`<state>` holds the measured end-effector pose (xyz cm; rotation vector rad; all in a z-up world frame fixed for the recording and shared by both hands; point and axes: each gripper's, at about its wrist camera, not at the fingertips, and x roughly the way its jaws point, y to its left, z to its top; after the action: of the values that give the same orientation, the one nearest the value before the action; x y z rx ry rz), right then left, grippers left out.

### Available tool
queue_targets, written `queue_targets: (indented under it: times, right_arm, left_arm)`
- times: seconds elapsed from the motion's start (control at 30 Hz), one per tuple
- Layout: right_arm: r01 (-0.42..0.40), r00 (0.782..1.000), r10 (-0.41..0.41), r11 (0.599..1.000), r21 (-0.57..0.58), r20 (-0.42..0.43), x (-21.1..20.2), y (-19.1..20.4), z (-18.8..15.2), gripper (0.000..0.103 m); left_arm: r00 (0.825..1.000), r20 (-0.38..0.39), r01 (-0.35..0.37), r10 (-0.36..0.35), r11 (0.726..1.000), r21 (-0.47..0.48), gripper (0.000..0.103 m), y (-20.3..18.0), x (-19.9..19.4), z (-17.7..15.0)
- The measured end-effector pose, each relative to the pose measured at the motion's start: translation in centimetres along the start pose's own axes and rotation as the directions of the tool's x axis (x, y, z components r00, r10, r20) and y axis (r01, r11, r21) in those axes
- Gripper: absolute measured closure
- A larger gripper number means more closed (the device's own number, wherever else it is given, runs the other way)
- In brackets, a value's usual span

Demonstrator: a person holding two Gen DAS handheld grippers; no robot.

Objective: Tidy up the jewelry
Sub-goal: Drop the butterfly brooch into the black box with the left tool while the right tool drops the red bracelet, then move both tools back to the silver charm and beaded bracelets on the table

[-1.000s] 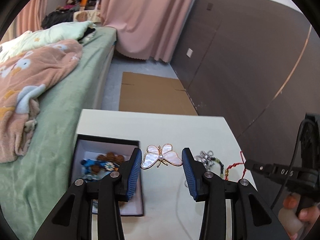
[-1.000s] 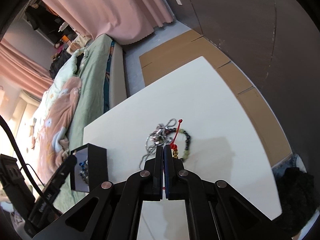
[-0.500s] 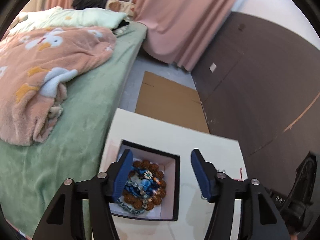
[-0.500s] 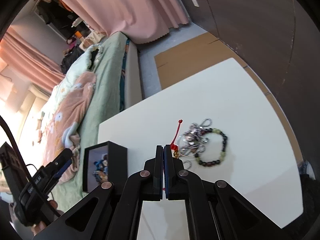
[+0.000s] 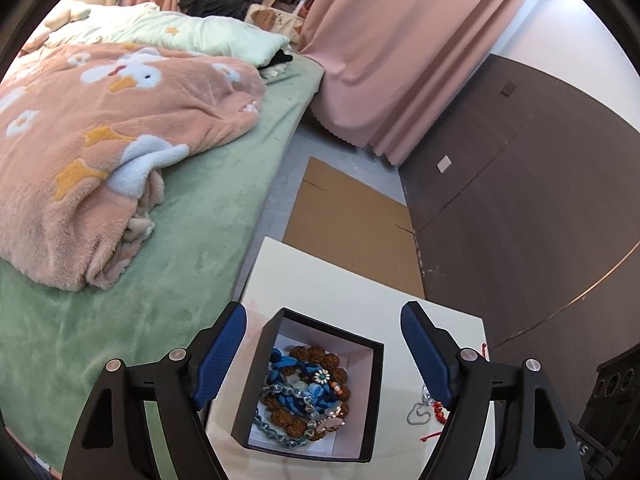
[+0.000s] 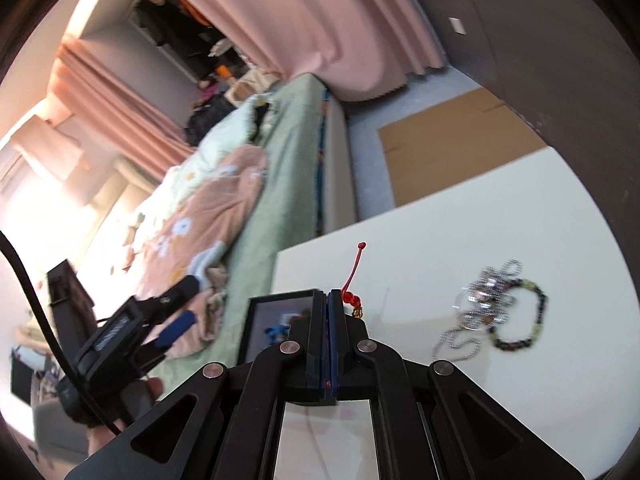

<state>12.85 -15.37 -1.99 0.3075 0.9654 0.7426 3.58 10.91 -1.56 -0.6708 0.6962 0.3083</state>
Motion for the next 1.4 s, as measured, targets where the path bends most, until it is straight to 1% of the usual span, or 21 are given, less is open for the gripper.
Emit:
queue_targets:
  times: [0.1,0.27,0.3,0.33,0.37,0.4,0.5,0.6,0.67,0.87,1.0,1.13,1.4]
  right_arm:
    - [-0.057,0.998,0.057,0.998,-0.017,-0.002,0.5,1.1,-0.2,0.101]
    - [-0.163,0.986,0.162,0.986,-0.038,-0.046,2.7,3.6,-1.1,0.101]
    - [-0.165,0.985,0.162,0.985,-0.042,-0.057,3.0,3.9,-1.2,0.100]
    - [-0.161,0.984,0.157,0.986,-0.048,-0.085,3.7,4.2,-1.4,0.098]
    - [-0.157,0.980,0.149,0.986,-0.049,-0.132,4.5,4.5,-1.5,0.084]
    - [-0.151,0.976,0.143,0.988,-0.039,-0.161,5.1,4.3,-1.6,0.069]
    - [-0.109,0.986,0.105,0.994,-0.025,-0.127,4.5,3.2,-1.3,0.060]
    - [-0.096,0.989,0.095,0.995,-0.003,-0.114,3.5,1.6,-0.7,0.052]
    - [-0.067,0.994,0.068,0.998,0.015,-0.090,2.6,0.4,-0.4,0.046]
    - [-0.008,0.998,0.011,0.999,0.046,-0.058,0.0,-2.6,0.3,0.046]
    - [0.029,0.998,-0.025,0.996,0.084,-0.050,-1.2,-4.4,0.5,0.046]
    - [0.075,0.996,-0.069,0.988,0.136,-0.051,-1.9,-6.4,0.8,0.046]
    - [0.126,0.991,-0.116,0.972,0.196,-0.062,-3.2,-9.0,0.9,0.046]
  left_arm:
    - [1.000,-0.001,-0.003,0.003,1.000,-0.005,0.023,0.1,0.2,0.1]
    - [1.000,-0.012,-0.008,0.008,1.000,-0.007,0.023,0.2,0.7,0.3]
    - [1.000,-0.014,-0.010,0.010,1.000,-0.007,0.023,0.3,0.8,0.3]
    - [1.000,-0.016,-0.011,0.011,1.000,-0.007,0.023,0.3,0.8,0.3]
    - [1.000,-0.018,-0.012,0.012,1.000,-0.007,0.023,0.3,0.9,0.2]
    - [1.000,-0.020,-0.013,0.013,1.000,-0.007,0.023,0.3,0.9,0.2]
    - [1.000,-0.027,-0.010,0.010,1.000,0.000,0.023,0.0,1.2,0.1]
    - [0.999,-0.034,-0.001,0.001,1.000,0.012,0.023,-0.4,1.4,-0.1]
    - [0.999,-0.045,0.007,-0.006,1.000,0.025,0.023,-1.0,1.6,-0.5]
    - [0.998,-0.065,0.030,-0.025,0.997,0.068,0.023,-2.8,2.0,-1.5]
    - [0.997,-0.070,0.044,-0.036,0.992,0.122,0.023,-4.6,2.3,-2.6]
    - [0.995,-0.081,0.072,-0.058,0.980,0.186,0.023,-6.6,2.7,-4.0]
    - [0.991,-0.109,0.104,-0.076,0.953,0.285,0.023,-9.7,3.8,-6.3]
